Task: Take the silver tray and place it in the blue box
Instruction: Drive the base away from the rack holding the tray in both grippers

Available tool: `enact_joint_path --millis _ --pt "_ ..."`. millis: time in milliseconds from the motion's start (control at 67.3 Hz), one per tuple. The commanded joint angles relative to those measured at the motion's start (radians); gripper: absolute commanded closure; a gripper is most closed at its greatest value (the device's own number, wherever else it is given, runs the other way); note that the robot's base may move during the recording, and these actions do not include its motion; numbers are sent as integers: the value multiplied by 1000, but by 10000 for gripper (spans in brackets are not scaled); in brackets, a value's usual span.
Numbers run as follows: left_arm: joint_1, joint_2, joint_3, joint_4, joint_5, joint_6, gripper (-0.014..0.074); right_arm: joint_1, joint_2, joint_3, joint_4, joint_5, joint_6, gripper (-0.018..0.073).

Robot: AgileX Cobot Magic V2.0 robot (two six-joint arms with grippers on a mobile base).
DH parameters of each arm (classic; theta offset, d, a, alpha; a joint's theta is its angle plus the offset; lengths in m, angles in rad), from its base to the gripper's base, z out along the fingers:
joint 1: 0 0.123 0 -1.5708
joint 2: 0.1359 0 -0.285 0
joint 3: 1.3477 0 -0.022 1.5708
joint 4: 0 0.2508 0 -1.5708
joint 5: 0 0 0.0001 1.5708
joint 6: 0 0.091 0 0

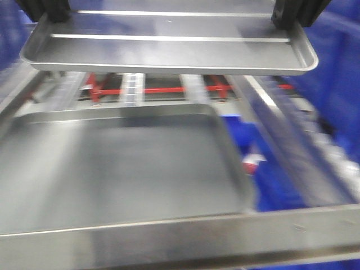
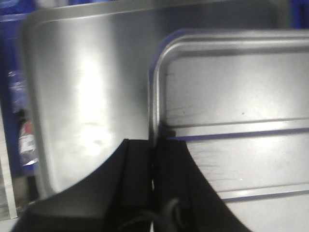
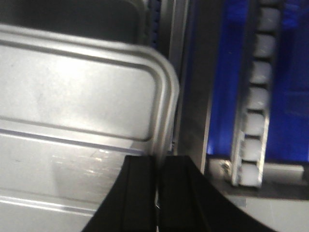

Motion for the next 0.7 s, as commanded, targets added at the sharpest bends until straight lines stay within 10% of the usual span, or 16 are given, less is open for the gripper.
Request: enact_joint_path --millis 0,683 --pt "-6 -35 -32 52 8 12 694 -3 -39 -32 -78 4 -21 501" --pt "-6 -35 -32 52 8 12 701 -4 -39 -32 -78 4 -21 501"
